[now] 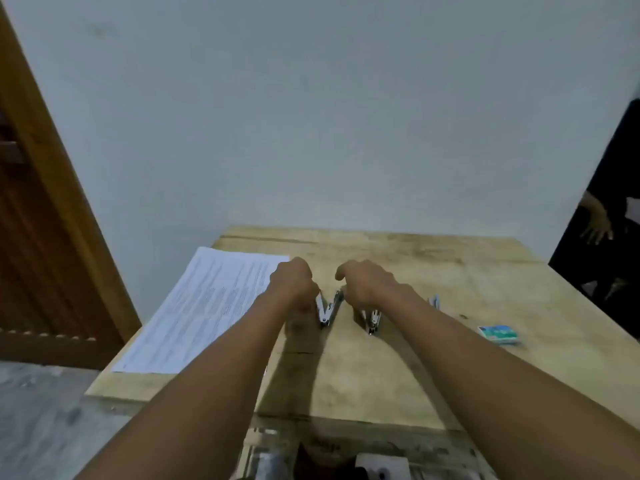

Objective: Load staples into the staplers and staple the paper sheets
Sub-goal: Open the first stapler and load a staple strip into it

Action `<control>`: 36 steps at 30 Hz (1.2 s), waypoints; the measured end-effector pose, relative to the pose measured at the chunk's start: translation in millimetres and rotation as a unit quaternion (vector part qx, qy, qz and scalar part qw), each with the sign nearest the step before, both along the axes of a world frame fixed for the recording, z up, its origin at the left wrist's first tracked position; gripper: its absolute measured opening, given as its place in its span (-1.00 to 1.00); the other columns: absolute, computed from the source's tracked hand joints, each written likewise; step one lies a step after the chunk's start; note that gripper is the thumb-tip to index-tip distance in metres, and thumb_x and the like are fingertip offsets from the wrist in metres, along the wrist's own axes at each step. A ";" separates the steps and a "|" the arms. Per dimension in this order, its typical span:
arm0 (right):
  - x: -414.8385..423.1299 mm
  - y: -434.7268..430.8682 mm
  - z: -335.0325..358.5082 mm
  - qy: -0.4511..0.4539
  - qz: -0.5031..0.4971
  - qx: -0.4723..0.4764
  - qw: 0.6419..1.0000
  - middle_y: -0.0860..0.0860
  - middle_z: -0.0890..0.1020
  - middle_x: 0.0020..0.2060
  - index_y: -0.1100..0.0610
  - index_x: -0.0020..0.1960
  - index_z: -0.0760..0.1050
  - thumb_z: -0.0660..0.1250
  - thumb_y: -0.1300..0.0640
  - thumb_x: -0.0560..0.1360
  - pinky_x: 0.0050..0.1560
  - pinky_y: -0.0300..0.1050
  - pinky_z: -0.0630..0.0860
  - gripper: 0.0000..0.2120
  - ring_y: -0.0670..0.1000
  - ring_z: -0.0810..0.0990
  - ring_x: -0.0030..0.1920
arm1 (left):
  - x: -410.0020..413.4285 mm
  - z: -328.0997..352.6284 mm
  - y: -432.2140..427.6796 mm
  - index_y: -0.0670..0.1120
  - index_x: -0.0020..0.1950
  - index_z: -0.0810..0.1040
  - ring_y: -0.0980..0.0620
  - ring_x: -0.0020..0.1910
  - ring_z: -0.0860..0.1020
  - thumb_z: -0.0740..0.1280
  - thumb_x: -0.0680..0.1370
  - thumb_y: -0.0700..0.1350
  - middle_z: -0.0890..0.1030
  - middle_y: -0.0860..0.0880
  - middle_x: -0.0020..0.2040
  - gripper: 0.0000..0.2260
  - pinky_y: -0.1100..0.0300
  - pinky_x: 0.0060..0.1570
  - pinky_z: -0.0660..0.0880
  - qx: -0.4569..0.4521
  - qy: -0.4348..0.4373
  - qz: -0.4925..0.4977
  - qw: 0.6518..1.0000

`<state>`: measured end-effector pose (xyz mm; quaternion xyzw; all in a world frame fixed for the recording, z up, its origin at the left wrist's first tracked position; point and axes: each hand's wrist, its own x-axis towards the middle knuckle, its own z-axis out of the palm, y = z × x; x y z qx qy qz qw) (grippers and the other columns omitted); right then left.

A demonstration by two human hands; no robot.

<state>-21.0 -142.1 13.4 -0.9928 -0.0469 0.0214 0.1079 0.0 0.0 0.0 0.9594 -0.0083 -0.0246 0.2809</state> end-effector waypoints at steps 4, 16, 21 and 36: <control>19.0 5.4 -9.1 0.019 0.011 -0.015 1.000 0.10 0.57 0.19 0.03 0.24 0.52 0.24 0.20 0.51 0.13 0.11 0.44 -0.69 0.18 0.52 0.17 | 11.5 -9.9 -5.8 -0.13 -0.21 0.42 -0.04 -0.21 0.47 0.40 0.46 -0.09 0.48 -0.06 -0.22 -0.81 0.20 -0.36 0.35 0.017 0.012 0.010 1.000; 43.5 3.0 14.0 -0.123 -0.066 0.282 0.949 0.10 0.71 -0.15 0.10 -0.17 0.66 0.27 0.22 0.46 0.05 0.03 0.59 -0.82 0.13 0.67 -0.08 | 21.9 14.7 -8.6 -0.07 0.06 0.42 -0.13 -0.04 0.61 0.39 0.30 -0.08 0.59 -0.07 -0.04 -0.63 0.07 -0.05 0.55 -0.250 -0.068 0.145 0.955; 40.1 -24.0 22.8 -0.097 -0.197 0.471 0.855 0.11 0.64 -0.31 0.24 -0.20 0.61 0.30 0.33 0.44 -0.07 0.09 0.66 -0.88 0.13 0.68 -0.26 | 7.4 25.5 -0.3 -0.19 -0.25 0.50 -0.22 -0.15 0.68 0.29 0.33 -0.30 0.54 -0.11 -0.28 -0.95 -0.03 -0.04 0.64 -0.494 -0.019 0.164 0.854; 7.7 -62.4 51.7 -0.023 -0.215 0.684 0.697 0.22 0.55 -0.08 0.29 -0.12 0.56 0.12 0.47 0.53 -0.25 -0.17 0.60 -0.74 0.10 0.55 -0.16 | -40.7 32.9 -1.2 -0.19 0.19 0.46 -0.05 -0.22 0.65 0.00 0.39 -0.51 0.66 -0.12 -0.17 -0.52 0.20 -0.25 0.61 -0.553 0.333 -0.108 0.756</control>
